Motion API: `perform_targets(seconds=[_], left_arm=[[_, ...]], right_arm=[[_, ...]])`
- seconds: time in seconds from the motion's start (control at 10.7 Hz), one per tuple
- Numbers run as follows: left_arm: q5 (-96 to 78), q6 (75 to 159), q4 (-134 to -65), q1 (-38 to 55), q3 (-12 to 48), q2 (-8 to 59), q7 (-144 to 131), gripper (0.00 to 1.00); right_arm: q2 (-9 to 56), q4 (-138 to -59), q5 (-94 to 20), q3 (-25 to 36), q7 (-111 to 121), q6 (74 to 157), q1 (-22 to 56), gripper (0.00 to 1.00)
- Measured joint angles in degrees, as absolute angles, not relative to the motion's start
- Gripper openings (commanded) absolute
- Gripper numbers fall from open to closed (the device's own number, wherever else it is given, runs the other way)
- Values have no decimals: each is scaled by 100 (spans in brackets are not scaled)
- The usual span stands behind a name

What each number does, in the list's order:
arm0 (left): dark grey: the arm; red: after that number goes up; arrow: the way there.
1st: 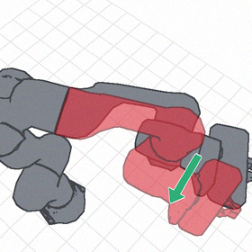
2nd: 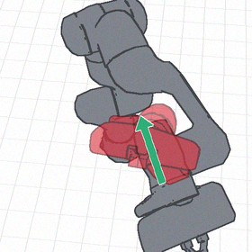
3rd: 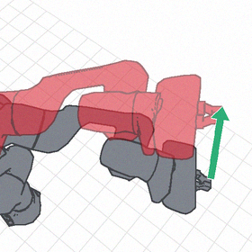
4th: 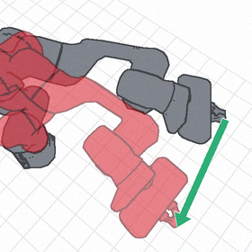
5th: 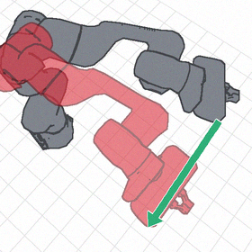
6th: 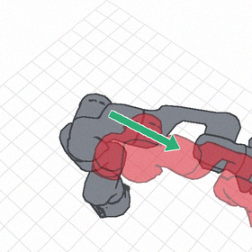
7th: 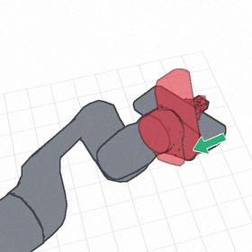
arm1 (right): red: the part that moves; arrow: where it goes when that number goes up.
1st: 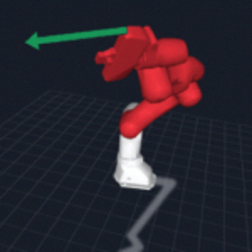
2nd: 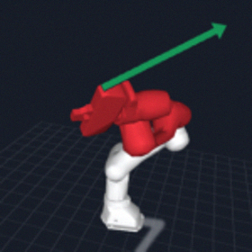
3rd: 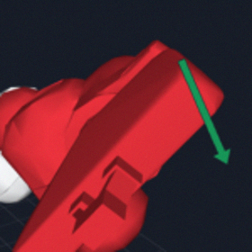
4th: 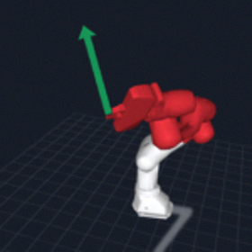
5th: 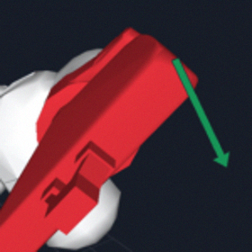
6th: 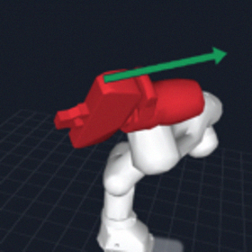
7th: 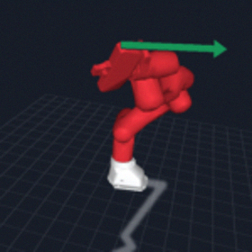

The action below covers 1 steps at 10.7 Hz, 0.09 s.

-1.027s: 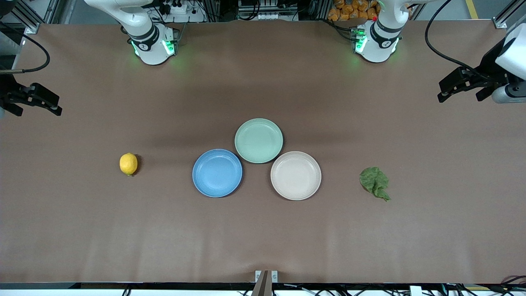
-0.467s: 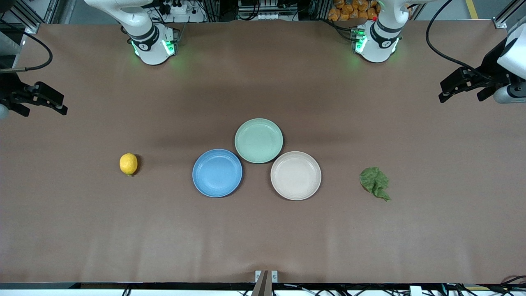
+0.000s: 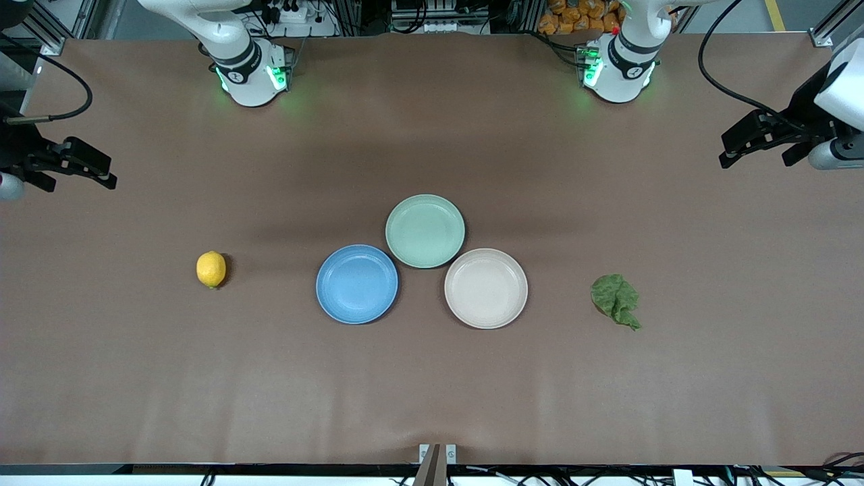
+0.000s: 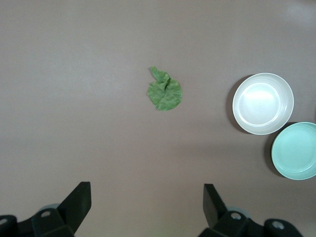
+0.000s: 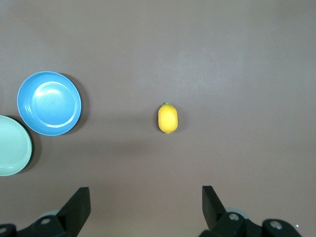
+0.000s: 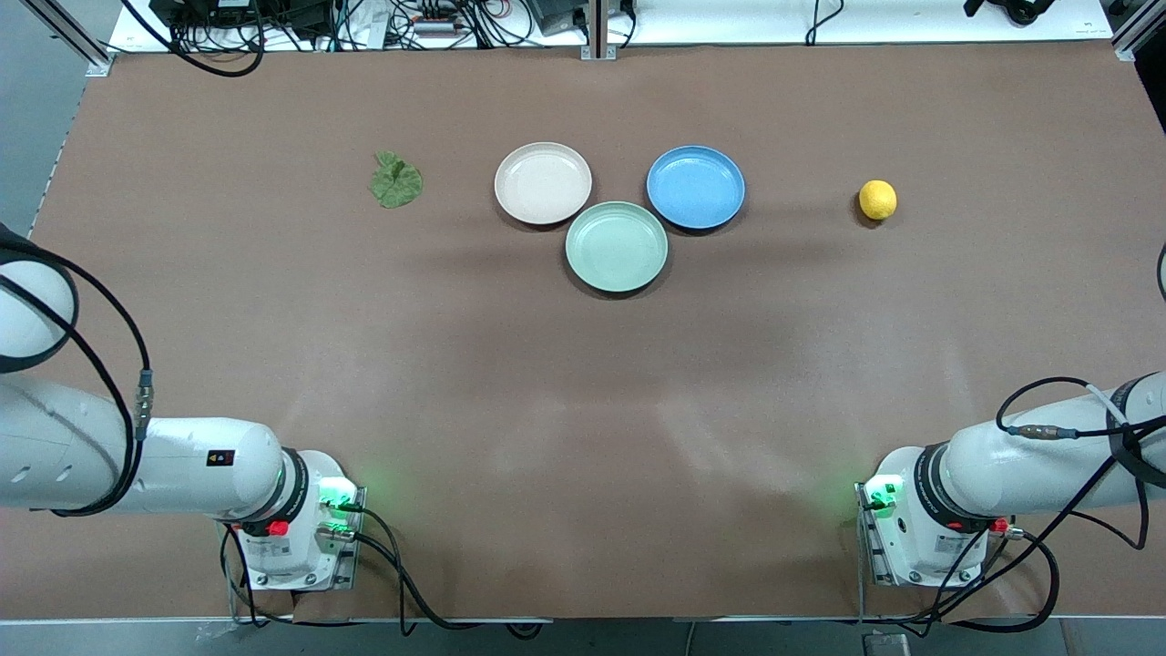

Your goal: Pick lemon and lettuce from blue and beige plates

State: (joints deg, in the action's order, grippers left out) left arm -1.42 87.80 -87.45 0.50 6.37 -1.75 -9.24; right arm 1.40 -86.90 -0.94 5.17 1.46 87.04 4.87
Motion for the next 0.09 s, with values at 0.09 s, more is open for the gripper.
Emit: perform_targets(seconds=[0.09], left_arm=[[-142, 8780, -8745, 50, 637, -175, -924, 100]], right_arm=[[141, -8690, -96, 542, 145, 8619, 488, 100]])
